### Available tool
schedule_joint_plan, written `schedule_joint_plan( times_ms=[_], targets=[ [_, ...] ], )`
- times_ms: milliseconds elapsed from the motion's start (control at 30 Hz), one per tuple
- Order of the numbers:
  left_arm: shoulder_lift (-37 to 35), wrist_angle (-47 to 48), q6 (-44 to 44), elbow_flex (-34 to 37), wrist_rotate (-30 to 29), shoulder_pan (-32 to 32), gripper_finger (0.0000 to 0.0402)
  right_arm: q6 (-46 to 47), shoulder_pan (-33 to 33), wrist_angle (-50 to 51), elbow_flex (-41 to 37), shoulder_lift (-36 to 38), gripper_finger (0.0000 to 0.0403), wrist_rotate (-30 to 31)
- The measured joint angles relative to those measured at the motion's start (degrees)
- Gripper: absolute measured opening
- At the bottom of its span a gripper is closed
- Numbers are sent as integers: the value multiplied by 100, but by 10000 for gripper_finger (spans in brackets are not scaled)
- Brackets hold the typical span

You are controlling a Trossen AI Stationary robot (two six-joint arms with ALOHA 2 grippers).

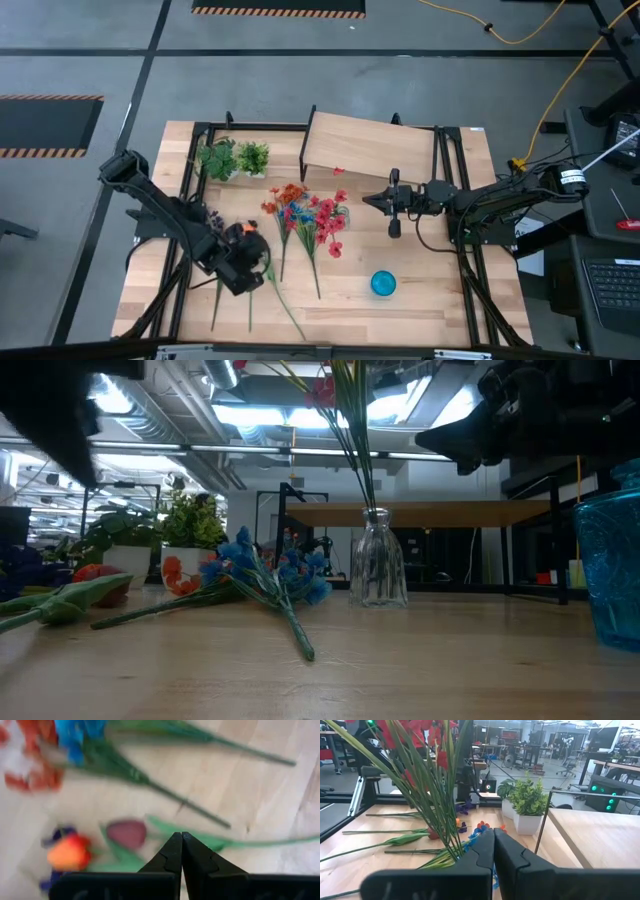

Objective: Pick and place flowers into a vace then onto a shelf
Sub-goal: Put the orange tulip into the transparent vase

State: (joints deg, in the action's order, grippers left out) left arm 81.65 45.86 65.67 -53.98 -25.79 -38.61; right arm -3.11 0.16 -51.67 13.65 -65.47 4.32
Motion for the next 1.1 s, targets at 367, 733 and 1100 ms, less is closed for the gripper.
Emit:
schedule_joint_plan(
  times_ms=[367, 733, 1100],
  targets=[
    [4, 689, 1159, -8, 436, -224, 2, -45, 0, 25, 0, -2, 11, 4],
    [4, 687, 1162, -8, 434, -222, 3, -42, 1, 27, 0, -2, 11, 8],
    [4, 610, 1162, -8, 437, -216, 4, -40, 2, 61, 0, -2, 11, 9]
  ],
)
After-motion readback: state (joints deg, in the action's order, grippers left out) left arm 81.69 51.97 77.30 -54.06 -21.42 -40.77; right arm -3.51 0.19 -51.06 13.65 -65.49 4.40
